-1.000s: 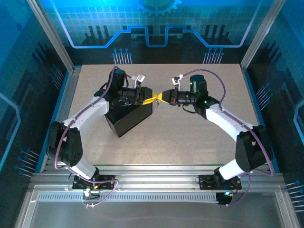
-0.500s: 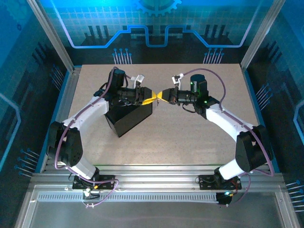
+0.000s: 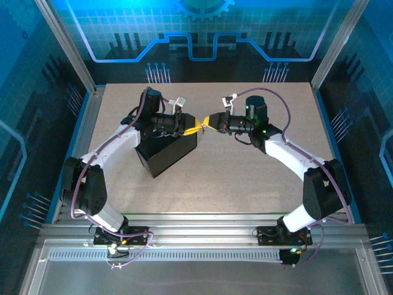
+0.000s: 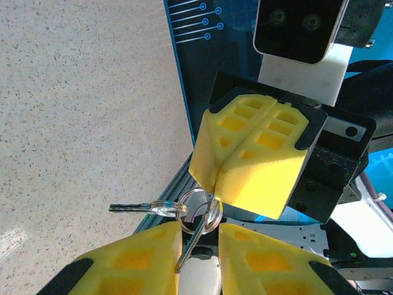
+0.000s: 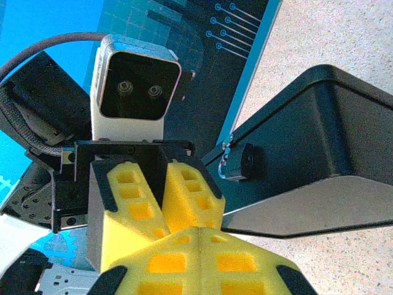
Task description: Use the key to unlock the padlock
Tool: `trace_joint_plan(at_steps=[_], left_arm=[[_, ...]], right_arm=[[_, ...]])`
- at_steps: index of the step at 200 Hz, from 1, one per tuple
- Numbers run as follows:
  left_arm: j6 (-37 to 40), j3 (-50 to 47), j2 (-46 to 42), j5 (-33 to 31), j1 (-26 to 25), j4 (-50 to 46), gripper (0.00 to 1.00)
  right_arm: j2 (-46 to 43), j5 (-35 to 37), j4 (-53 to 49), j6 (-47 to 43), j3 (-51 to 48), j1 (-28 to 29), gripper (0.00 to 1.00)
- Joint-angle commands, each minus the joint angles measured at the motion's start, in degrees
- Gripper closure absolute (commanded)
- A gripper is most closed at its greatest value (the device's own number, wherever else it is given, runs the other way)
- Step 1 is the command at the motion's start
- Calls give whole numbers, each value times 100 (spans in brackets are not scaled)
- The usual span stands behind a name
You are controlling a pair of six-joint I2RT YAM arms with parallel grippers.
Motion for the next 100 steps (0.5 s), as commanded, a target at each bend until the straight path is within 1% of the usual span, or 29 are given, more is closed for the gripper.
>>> trace_joint_plan(at_steps=[1, 28, 47, 51, 66, 90, 100], left_arm=[[-9, -42, -125, 245, 20, 153, 82], [30, -30, -117, 267, 32, 110, 90], [143, -37, -118, 299, 47, 22, 100], [172, -35, -111, 307, 58, -8, 100], [299, 0, -85, 335, 64, -145, 100], [517, 111, -47, 381, 60, -430, 100], [592, 150, -30, 390, 56, -548, 100]], right_arm=[[87, 28, 207, 16, 80, 123, 100], [96, 8, 207, -16, 40, 123, 100], [105, -52, 63, -154, 62, 105, 100], [105, -63, 19, -197, 64, 93, 100], [56, -136, -206, -363, 36, 30, 95], [-65, -237, -503, -675, -37, -162, 80], [-106, -288, -554, -755, -80, -247, 77]])
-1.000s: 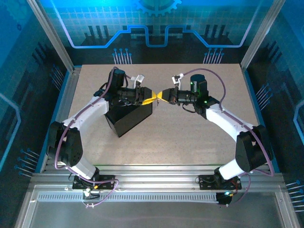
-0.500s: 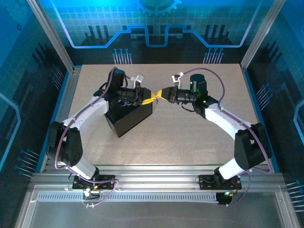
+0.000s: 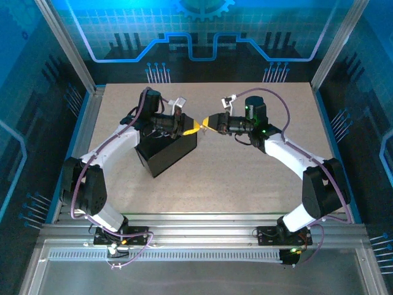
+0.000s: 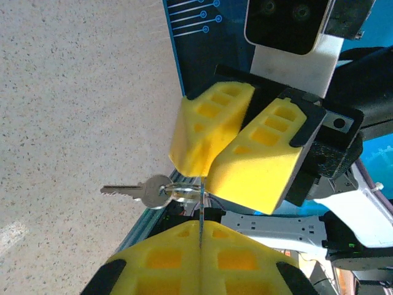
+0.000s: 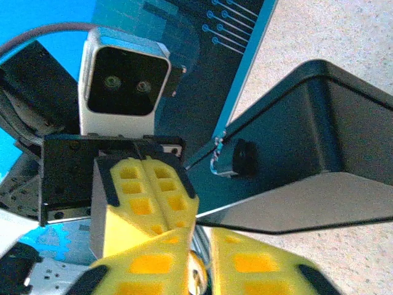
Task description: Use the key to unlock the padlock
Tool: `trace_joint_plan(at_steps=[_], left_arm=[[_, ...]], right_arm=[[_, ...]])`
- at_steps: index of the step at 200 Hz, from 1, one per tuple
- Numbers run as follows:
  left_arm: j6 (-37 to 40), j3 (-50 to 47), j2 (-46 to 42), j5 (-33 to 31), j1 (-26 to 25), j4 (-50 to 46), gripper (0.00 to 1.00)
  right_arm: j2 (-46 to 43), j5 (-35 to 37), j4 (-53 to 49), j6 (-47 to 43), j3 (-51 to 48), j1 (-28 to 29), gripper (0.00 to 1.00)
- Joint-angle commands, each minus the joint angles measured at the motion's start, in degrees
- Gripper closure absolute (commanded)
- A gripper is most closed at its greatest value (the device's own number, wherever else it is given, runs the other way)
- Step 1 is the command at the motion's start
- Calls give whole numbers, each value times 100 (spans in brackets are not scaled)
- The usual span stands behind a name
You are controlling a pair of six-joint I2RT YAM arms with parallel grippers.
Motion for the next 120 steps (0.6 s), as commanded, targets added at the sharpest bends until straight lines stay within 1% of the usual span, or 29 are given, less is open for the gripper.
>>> trace_joint_plan(at_steps=[1, 47, 67, 96, 120], left_arm=[[383, 153, -21, 235, 1, -361, 100], [484, 239, 15, 330, -8, -544, 100], [570, 281, 24, 389, -24, -653, 100], [695, 334, 36, 454, -43, -816, 100], [750, 404, 80, 497, -41, -919, 100]], right_arm=[[-158, -203, -334, -418, -81, -207, 77], [-194, -676, -383, -900, -89, -417, 62], [-155, -943, -361, -1131, -36, -428, 60], [-145, -1267, -450, -1550, 35, -444, 54], [-120, -1495, -328, -1677, -29, -482, 53]])
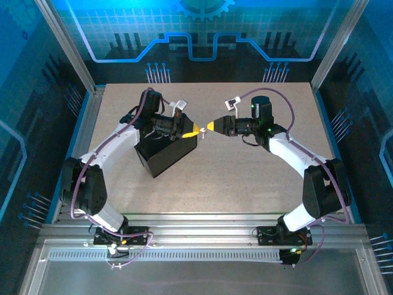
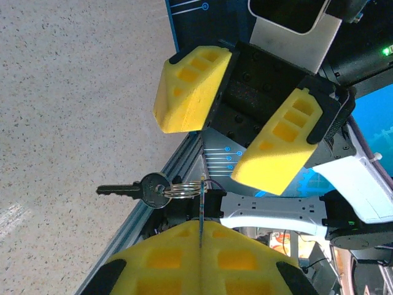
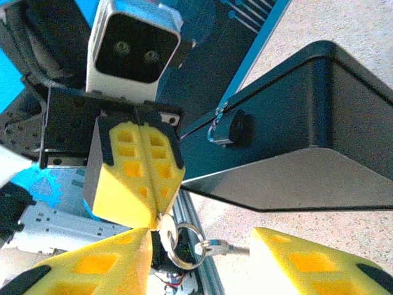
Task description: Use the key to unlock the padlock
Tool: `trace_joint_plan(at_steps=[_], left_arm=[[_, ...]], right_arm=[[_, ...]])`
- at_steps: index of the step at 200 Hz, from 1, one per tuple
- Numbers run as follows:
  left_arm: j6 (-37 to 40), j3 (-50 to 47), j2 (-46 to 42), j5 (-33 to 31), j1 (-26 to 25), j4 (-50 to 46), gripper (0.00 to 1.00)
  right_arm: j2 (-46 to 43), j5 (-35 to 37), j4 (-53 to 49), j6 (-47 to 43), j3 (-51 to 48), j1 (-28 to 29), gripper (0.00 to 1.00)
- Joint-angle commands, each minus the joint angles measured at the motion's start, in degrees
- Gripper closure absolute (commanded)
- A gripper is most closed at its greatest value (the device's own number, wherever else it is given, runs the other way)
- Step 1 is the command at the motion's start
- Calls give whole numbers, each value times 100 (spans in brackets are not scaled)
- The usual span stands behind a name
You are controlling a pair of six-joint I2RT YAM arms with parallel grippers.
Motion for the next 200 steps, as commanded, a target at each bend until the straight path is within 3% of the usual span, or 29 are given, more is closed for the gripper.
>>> trace_joint_plan(at_steps=[1, 138, 173, 200], left_arm=[[211, 234, 63, 260, -20, -244, 100], [188, 303, 111, 375, -37, -227, 100], [182, 300, 120, 399, -52, -224, 100], [203, 293, 120, 415, -50, -221, 100]], right_arm=[[-109, -465, 49, -382, 25, -90, 53], [326, -737, 410, -444, 99, 106, 48], [493, -717, 529, -338, 242, 210, 51], [529, -723, 709, -275, 250, 257, 60]])
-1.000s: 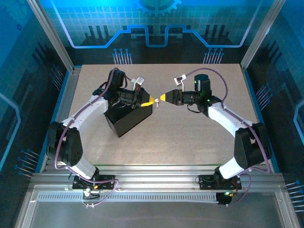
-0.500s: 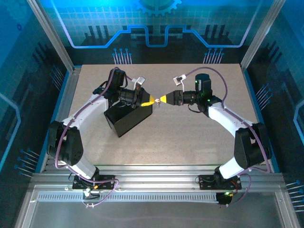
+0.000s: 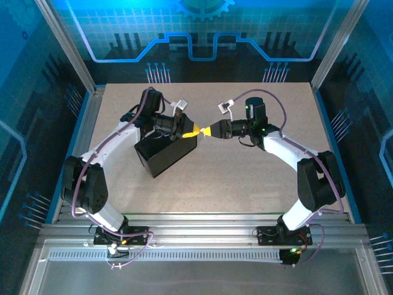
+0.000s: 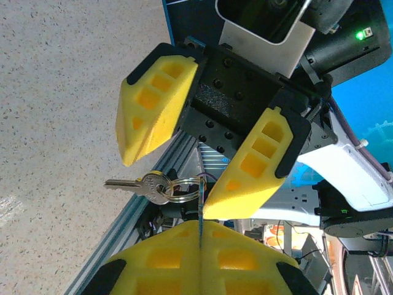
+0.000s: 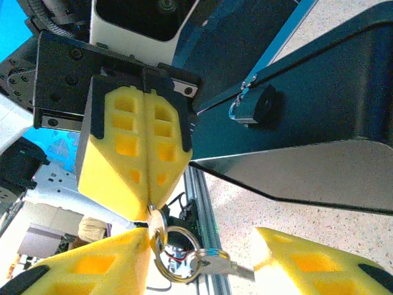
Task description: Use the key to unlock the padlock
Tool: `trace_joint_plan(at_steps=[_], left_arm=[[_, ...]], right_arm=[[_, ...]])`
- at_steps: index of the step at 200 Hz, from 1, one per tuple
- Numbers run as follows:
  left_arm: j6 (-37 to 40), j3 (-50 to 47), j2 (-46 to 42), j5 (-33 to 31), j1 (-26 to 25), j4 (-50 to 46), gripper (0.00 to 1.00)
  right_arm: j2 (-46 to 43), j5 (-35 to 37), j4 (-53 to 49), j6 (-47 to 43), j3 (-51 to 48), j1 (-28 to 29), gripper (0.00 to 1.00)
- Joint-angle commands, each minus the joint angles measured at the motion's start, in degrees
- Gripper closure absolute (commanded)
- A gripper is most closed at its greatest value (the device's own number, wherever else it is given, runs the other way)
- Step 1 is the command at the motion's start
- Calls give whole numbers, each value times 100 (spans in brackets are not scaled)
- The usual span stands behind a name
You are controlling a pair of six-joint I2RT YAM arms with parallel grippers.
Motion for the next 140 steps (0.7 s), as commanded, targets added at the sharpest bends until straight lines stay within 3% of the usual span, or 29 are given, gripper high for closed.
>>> trace_joint_plan(at_steps=[1, 80, 99, 131, 140], left_arm=[[150, 153, 34, 236, -49, -20, 100], [139, 122, 56, 360, -50, 84, 100], [138, 110, 65, 340, -39, 76, 100], [107, 105, 66, 214, 91, 73, 100], [160, 123, 39, 150, 138, 24, 86]], right_arm=[[72, -78, 335, 25, 185, 90, 60], [101, -183, 674, 306, 154, 107, 88], [101, -296, 780, 372, 133, 108, 100], [38, -314, 840, 442, -5, 109, 100], [55, -279, 832, 479, -36, 100, 100]])
